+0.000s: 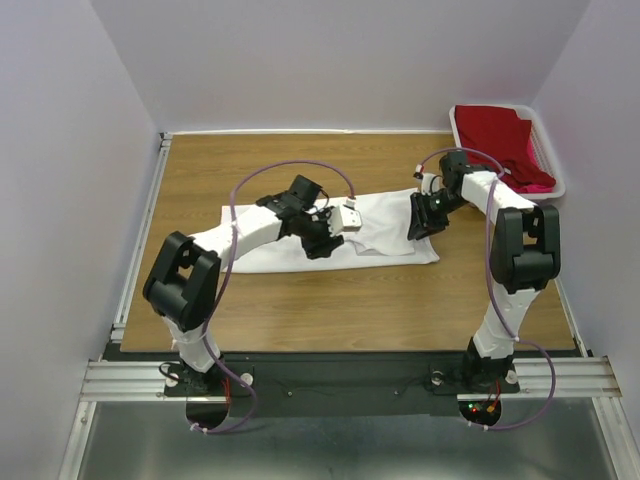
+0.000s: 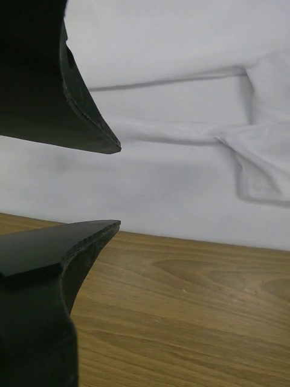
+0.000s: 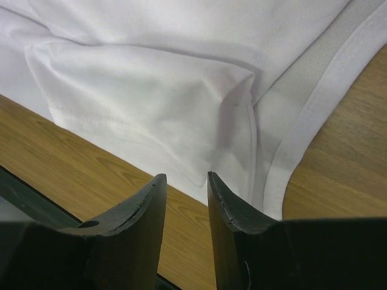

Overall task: Fold and stack the t-shirts
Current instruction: Fold the tshirt

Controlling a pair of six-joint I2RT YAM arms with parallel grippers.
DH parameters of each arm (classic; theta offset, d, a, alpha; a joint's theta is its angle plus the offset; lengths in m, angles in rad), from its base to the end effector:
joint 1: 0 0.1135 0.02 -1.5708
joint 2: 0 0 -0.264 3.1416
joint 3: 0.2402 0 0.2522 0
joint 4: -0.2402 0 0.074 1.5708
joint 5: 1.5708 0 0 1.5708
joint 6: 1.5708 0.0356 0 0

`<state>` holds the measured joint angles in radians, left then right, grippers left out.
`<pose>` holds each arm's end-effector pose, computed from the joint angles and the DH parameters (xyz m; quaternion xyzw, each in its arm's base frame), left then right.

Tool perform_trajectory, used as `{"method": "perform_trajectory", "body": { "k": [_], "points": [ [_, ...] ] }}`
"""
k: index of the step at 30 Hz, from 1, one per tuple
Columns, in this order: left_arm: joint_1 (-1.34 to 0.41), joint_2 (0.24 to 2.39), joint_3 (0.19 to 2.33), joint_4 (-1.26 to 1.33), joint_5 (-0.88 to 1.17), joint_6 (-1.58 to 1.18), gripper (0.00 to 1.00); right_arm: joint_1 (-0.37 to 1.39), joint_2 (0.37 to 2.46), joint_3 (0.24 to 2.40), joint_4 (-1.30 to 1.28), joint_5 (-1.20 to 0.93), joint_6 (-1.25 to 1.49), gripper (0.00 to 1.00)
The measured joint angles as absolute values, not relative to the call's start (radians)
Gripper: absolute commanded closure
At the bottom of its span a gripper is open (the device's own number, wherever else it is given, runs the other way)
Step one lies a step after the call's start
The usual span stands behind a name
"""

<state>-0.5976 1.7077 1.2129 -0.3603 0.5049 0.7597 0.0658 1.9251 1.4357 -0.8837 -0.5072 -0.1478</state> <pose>0.2954 -0.2219 0.2322 0.6374 0.6511 -0.2057 0.3570 0.3747 0.0420 0.1958 -0.1273 0.9552 0.2455 0.1057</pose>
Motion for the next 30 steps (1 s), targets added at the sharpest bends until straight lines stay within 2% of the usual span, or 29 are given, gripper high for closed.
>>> {"method": "perform_trajectory", "body": {
  "k": [5, 10, 22, 26, 28, 30],
  "points": [
    [-0.696, 1.799, 1.267, -0.314, 0.463, 0.785, 0.47, 0.066, 1.946, 1.434, -0.854, -0.509, -0.125, 0.61],
    [-0.749, 1.869, 1.341, -0.275, 0.433, 0.794, 0.47, 0.066, 1.964, 1.424, -0.843, -0.509, -0.107, 0.57],
    [-0.764, 2.003, 1.413, -0.242, 0.406, 0.769, 0.5, 0.066, 1.972, 1.386, -0.828, -0.512, -0.099, 0.58],
    [-0.769, 2.028, 1.441, -0.236, 0.41, 0.749, 0.53, 0.066, 1.972, 1.368, -0.828, -0.519, -0.099, 0.62],
    [-0.77, 2.036, 1.449, -0.232, 0.411, 0.741, 0.59, 0.066, 1.972, 1.365, -0.828, -0.521, -0.099, 0.65],
    [-0.771, 2.042, 1.456, -0.231, 0.415, 0.733, 0.7, 0.066, 1.972, 1.364, -0.828, -0.523, -0.1, 0.73]
  ]
}}
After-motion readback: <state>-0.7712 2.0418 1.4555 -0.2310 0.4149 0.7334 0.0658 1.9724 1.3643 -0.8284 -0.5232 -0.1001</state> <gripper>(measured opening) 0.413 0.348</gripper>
